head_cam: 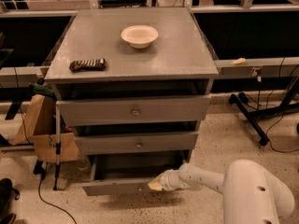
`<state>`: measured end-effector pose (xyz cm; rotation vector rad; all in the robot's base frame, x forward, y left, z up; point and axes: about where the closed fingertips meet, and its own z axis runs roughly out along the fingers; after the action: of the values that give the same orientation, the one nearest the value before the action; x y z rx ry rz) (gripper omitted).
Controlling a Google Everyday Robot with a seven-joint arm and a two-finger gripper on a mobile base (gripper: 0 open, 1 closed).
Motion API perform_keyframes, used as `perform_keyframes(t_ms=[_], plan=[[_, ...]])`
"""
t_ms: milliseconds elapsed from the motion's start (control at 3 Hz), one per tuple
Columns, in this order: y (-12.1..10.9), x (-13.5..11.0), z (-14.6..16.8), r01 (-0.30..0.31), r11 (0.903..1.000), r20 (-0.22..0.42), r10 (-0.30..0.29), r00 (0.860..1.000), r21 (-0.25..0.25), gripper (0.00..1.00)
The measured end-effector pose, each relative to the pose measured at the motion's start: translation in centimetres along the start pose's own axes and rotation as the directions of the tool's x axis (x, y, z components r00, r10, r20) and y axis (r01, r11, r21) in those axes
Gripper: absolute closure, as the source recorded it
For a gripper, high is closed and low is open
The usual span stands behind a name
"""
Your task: Close bottom drawer
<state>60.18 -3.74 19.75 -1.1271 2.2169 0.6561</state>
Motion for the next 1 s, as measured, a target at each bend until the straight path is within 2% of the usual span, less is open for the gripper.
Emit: perform_keyframes(t_ms=[333, 1000], plan=[[-0.4, -0.1, -0.1, -0.002, 0.9999, -0.003, 0.003, 1.000, 0.014, 1.00], [-0.1, 1.1, 0.6, -0.033, 0.9995, -0.037, 0.033, 0.999, 0.000, 0.98]])
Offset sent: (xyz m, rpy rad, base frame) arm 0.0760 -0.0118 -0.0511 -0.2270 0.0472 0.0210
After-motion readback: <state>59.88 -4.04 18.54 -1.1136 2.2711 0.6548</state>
